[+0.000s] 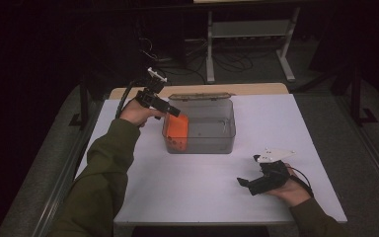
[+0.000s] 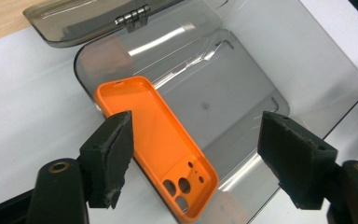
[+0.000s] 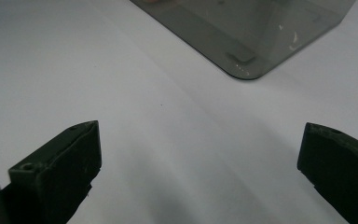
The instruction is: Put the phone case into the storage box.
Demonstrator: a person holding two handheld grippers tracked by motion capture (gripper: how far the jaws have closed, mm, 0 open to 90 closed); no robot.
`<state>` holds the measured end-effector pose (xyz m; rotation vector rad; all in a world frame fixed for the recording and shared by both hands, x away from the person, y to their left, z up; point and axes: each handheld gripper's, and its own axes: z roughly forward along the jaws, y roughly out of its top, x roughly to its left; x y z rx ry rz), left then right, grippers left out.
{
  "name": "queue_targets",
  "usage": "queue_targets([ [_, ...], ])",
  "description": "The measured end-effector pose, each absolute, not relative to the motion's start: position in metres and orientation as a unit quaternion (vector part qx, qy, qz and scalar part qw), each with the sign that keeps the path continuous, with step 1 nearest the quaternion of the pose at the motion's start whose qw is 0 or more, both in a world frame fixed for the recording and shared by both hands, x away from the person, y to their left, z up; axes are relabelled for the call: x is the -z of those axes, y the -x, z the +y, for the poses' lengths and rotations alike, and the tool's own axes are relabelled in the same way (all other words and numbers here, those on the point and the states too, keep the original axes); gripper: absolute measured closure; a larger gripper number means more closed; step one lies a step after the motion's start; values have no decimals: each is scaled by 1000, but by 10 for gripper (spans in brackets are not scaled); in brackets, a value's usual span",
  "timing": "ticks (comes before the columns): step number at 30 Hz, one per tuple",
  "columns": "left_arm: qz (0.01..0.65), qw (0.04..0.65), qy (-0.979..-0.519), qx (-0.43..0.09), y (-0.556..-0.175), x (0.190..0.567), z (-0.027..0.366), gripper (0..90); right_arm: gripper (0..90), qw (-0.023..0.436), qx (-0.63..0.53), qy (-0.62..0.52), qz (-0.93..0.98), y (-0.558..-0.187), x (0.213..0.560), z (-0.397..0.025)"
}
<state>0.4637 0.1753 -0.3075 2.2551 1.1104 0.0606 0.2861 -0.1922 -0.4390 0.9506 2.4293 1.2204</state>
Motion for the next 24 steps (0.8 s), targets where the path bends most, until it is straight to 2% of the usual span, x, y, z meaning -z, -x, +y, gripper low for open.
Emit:
queue_targets([
  [13, 375, 349, -858, -53, -439, 312, 202, 151, 0, 135, -415, -330, 837, -286, 439, -192],
  [24, 345, 386, -853, -70, -408, 327, 225, 104, 0, 137, -410, -330, 840, -285, 440, -190],
])
